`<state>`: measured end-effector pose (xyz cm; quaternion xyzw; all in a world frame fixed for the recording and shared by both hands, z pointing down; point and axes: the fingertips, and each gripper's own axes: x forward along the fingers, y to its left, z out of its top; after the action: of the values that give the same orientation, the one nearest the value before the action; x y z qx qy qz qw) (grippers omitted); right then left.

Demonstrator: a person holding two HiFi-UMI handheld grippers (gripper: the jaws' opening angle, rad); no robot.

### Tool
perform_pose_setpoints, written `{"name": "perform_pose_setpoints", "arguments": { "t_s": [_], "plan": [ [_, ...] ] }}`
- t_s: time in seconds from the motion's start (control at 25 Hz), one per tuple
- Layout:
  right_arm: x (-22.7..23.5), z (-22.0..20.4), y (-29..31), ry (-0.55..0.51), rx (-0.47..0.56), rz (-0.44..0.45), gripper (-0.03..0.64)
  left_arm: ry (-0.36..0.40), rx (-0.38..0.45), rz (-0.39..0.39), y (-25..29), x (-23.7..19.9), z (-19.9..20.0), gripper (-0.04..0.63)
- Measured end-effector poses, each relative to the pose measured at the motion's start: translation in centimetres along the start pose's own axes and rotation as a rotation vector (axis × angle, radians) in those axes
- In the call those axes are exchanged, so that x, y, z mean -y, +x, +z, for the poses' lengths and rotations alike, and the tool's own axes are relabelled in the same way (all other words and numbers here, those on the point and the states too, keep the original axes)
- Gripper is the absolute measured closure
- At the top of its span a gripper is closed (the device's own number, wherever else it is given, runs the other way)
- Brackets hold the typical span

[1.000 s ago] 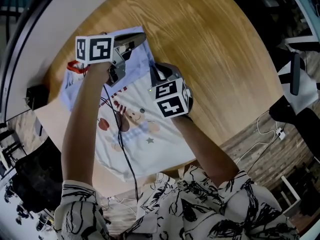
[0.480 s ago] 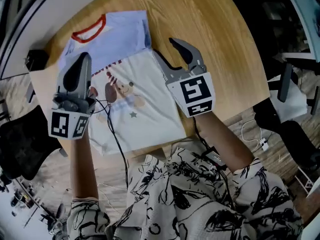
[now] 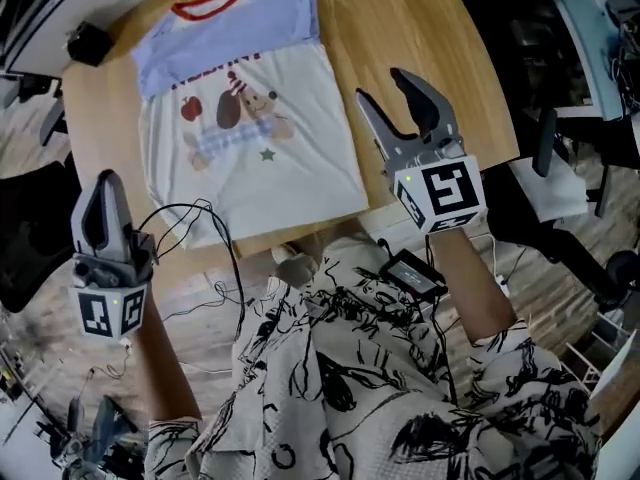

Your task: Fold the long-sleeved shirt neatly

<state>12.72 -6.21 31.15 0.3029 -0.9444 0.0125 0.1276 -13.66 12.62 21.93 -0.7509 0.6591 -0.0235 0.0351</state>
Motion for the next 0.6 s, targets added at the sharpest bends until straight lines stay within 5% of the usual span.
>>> {"name": "perform_pose_setpoints", "arguments": {
  "t_s": [0.32, 0.6],
  "plan": [
    [-6.5, -0.4, -6.0, 0.028, -0.016, -0.079, 0.390, -0.044, 0.047, 0.083, -13.3, -0.6, 1.0, 0.589],
    [-10.2, -2.0, -10.3, 0.033, -0.062, -0.136, 0.391, -0.029, 0.005, 0.064, -18.5, 0.1, 0.0, 0.588]
  ]
}}
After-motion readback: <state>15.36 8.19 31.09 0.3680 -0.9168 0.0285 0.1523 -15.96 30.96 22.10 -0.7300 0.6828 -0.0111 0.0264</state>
